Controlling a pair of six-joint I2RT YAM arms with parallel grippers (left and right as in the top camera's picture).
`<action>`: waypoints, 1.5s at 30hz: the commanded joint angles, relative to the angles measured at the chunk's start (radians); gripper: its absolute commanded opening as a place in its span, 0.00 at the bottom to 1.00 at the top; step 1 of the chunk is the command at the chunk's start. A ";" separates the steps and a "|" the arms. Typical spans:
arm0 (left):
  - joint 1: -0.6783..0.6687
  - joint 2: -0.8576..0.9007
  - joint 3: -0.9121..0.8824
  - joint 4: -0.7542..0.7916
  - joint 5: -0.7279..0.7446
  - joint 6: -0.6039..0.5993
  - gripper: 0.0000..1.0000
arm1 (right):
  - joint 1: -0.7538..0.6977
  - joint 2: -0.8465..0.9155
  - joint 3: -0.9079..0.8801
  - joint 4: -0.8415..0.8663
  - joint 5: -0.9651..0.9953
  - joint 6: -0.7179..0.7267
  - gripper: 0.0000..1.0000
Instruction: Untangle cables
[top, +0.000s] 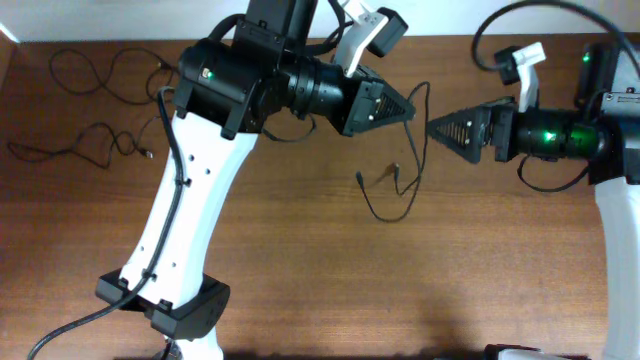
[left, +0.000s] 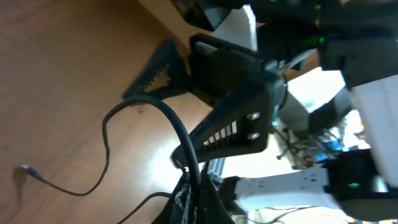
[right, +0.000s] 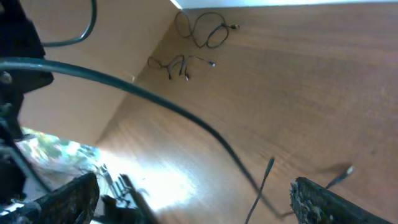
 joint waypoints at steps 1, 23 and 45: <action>-0.003 -0.002 0.000 -0.004 0.077 -0.047 0.00 | 0.005 -0.005 0.008 0.022 -0.016 -0.102 0.98; -0.003 -0.002 0.000 0.019 0.179 -0.047 0.00 | 0.005 0.008 0.006 -0.014 0.063 -0.093 0.67; -0.003 -0.002 0.000 0.025 0.203 -0.046 0.00 | 0.037 0.008 0.006 0.007 0.063 -0.080 0.04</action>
